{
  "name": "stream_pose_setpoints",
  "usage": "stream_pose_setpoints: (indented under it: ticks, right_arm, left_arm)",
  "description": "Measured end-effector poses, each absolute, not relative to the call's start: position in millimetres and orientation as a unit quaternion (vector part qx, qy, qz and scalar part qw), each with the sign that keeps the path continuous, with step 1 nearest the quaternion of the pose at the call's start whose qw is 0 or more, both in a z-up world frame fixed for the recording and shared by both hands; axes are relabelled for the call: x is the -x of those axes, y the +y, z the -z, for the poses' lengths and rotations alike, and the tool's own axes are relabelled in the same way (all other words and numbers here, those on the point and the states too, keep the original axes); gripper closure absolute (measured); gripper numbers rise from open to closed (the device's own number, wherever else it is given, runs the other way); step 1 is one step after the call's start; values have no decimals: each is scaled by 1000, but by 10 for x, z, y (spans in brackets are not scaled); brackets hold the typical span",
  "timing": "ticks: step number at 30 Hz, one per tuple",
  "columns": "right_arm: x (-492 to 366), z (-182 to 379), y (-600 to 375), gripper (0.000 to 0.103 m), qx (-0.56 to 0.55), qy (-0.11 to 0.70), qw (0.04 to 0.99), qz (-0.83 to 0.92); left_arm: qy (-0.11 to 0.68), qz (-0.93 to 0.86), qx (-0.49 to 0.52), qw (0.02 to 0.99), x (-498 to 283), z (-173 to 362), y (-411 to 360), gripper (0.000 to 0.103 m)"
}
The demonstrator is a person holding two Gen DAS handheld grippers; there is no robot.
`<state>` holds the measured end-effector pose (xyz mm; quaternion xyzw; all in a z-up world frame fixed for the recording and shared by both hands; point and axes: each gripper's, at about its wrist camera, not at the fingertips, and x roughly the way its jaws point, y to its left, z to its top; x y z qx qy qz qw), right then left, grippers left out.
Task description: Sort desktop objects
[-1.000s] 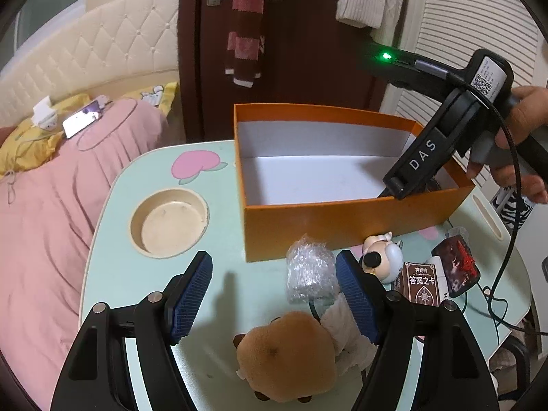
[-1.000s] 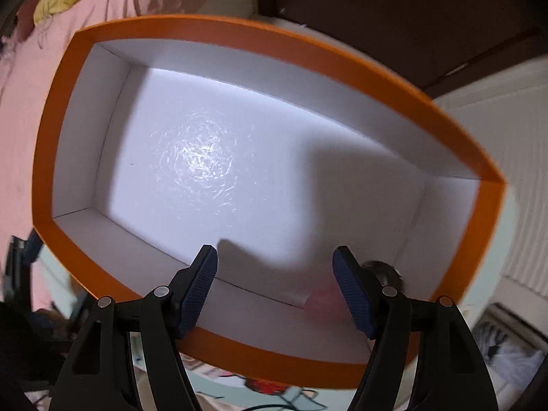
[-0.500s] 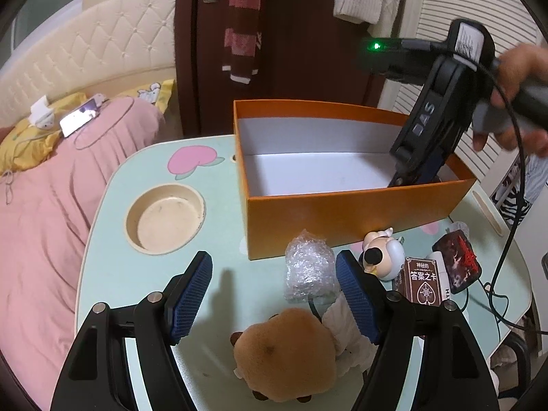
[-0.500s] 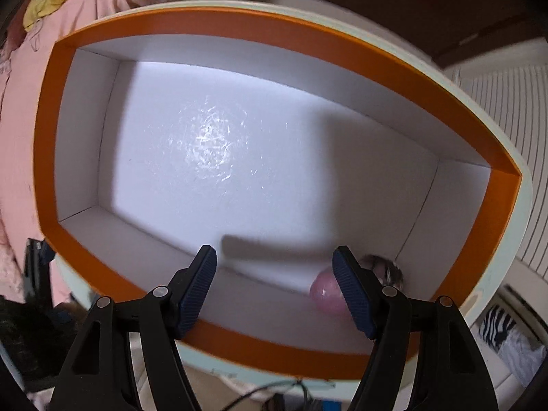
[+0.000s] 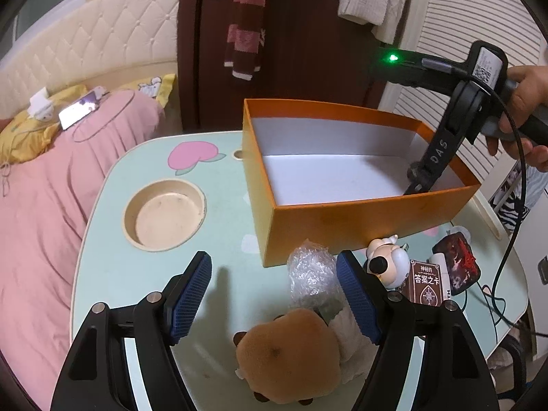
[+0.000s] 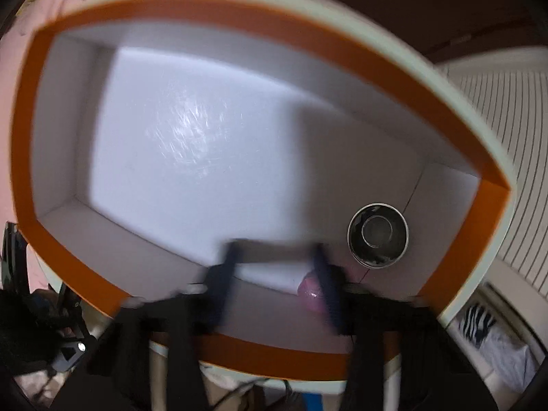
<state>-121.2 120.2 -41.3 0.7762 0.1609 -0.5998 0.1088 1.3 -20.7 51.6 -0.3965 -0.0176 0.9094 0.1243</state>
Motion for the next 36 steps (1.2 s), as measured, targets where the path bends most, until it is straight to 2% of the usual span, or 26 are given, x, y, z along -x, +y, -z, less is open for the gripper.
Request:
stream_pose_setpoints:
  ticks: [1, 6, 11, 13, 15, 17, 18, 19, 24, 29, 36]
  right_arm:
    - [1187, 408, 1196, 101, -769, 169, 109, 607]
    - [1027, 463, 1095, 101, -746, 218, 118, 618]
    - [959, 526, 1080, 99, -747, 225, 119, 614]
    - [953, 528, 1086, 77, -751, 225, 116, 610]
    - [963, 503, 1092, 70, -755, 221, 113, 607]
    - [979, 467, 1101, 56, -766, 215, 112, 596]
    - [980, 479, 1087, 45, -775, 210, 109, 586]
    - [980, 491, 1074, 42, -784, 204, 107, 577]
    - [1010, 558, 1060, 42, -823, 187, 89, 530]
    - [1038, 843, 1096, 39, -840, 209, 53, 498]
    - [934, 920, 970, 40, -827, 246, 47, 504]
  left_arm:
    - [-18, -909, 397, 125, -16, -516, -207, 28]
    - [-16, -909, 396, 126, -32, -518, -213, 28]
    - [-15, -909, 396, 128, -48, -521, -219, 28]
    - [-16, -909, 397, 129, -47, -520, -219, 28]
    - [-16, -908, 397, 130, -48, -518, -222, 28]
    - [-15, -908, 397, 130, -45, -519, -224, 28]
    - [-14, -908, 397, 131, -45, -519, -223, 28]
    - [-15, -908, 397, 131, -47, -519, -221, 28]
    - [-14, -908, 398, 131, -58, -523, -232, 28]
    - [-18, -907, 399, 131, -39, -521, -250, 28]
    - [-18, -905, 402, 136, -24, -528, -276, 28]
